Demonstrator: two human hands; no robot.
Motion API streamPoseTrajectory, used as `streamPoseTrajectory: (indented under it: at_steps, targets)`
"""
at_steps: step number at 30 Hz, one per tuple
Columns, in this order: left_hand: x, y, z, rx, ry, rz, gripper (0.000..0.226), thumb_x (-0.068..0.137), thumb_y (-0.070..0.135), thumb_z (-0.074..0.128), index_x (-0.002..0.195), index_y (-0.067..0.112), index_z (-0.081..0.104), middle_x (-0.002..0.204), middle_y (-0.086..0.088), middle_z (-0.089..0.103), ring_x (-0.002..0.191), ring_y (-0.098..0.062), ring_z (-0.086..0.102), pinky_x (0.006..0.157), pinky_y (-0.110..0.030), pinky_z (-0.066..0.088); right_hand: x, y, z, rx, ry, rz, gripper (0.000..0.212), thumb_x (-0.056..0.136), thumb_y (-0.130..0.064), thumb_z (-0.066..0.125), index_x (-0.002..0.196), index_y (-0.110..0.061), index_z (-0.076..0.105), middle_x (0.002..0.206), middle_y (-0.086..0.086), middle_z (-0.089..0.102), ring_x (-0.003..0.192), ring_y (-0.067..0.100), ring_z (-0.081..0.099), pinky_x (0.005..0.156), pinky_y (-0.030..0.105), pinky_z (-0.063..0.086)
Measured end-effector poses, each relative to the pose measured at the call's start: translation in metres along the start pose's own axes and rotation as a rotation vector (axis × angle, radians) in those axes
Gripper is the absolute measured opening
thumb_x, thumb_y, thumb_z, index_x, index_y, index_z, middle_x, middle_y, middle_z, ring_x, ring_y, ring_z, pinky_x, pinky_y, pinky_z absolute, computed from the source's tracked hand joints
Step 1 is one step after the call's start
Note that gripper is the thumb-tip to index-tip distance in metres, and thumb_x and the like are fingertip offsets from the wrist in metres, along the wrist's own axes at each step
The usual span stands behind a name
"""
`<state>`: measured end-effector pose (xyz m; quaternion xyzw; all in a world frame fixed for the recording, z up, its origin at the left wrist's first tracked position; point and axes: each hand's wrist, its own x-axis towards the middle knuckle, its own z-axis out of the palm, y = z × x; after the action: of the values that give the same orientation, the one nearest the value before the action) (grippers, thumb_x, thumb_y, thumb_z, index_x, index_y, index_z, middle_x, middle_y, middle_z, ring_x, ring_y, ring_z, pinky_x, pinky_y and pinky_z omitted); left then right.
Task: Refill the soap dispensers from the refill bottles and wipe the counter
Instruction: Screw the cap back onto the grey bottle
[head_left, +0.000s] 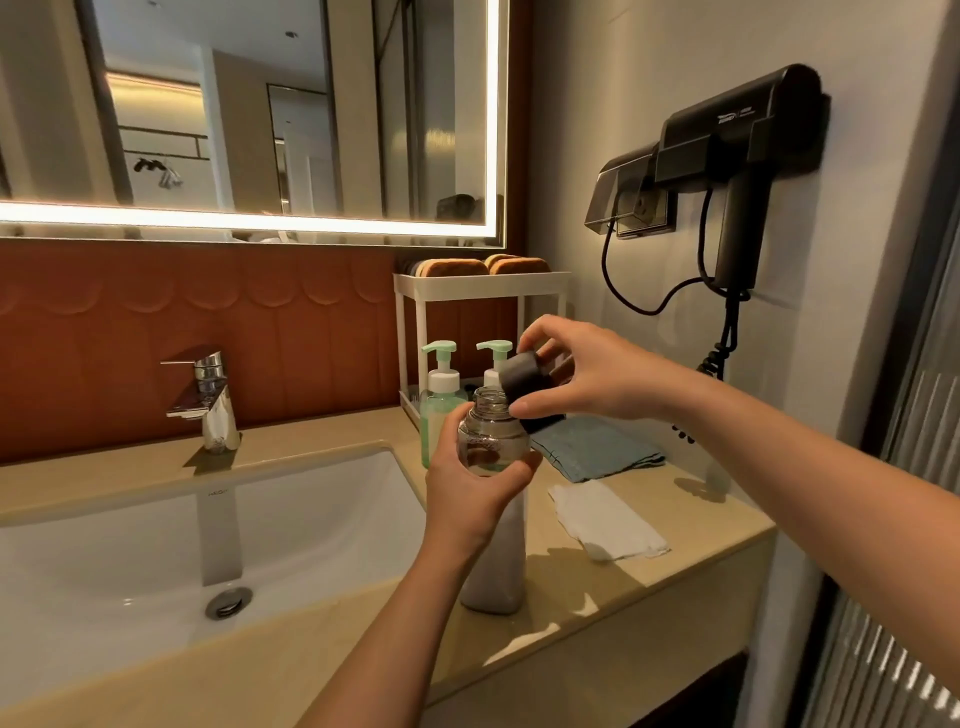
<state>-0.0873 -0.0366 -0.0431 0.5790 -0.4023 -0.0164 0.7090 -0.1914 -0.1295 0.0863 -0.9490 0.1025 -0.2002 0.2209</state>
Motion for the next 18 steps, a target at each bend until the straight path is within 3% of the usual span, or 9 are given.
streamPoseTrajectory:
  at_steps: [3,6,11,18]
  targets:
    - [0.0,0.0,0.0,-0.002,-0.003,-0.01,0.071,0.067,0.021,0.08,0.128,0.023,0.045,0.117,0.001,0.059,0.103,-0.006,0.058,0.075,-0.011,0.05,0.004,-0.003,0.009,0.02,-0.032,-0.045,0.052,0.078,-0.035,0.071,0.124,-0.027,0.049,0.118,-0.001,0.055,0.105,0.015,0.055,0.079,0.023,0.052]
    - [-0.001,0.0,0.001,-0.003,-0.007,-0.001,0.071,0.069,0.02,0.079,0.129,0.024,0.043,0.118,0.003,0.058,0.108,-0.008,0.055,0.074,-0.006,0.048,0.006,-0.006,0.012,0.026,-0.01,-0.075,0.058,0.08,-0.033,0.069,0.132,-0.023,0.046,0.125,-0.002,0.053,0.106,0.01,0.05,0.078,0.018,0.047]
    - [-0.003,0.006,0.001,-0.024,-0.022,-0.008,0.077,0.058,0.044,0.073,0.126,0.027,0.04,0.112,0.013,0.054,0.101,-0.002,0.054,0.069,-0.002,0.045,0.013,-0.013,0.015,-0.052,-0.058,-0.137,0.055,0.081,-0.033,0.067,0.132,-0.02,0.05,0.13,-0.002,0.053,0.105,0.005,0.043,0.069,0.01,0.041]
    - [-0.004,0.006,0.0,-0.027,-0.024,0.0,0.067,0.065,0.034,0.076,0.121,0.032,0.039,0.107,0.021,0.054,0.097,0.005,0.053,0.069,0.0,0.043,0.019,-0.02,0.009,-0.145,-0.118,-0.137,0.055,0.079,-0.035,0.068,0.13,-0.022,0.054,0.126,-0.003,0.057,0.104,0.007,0.047,0.07,0.014,0.043]
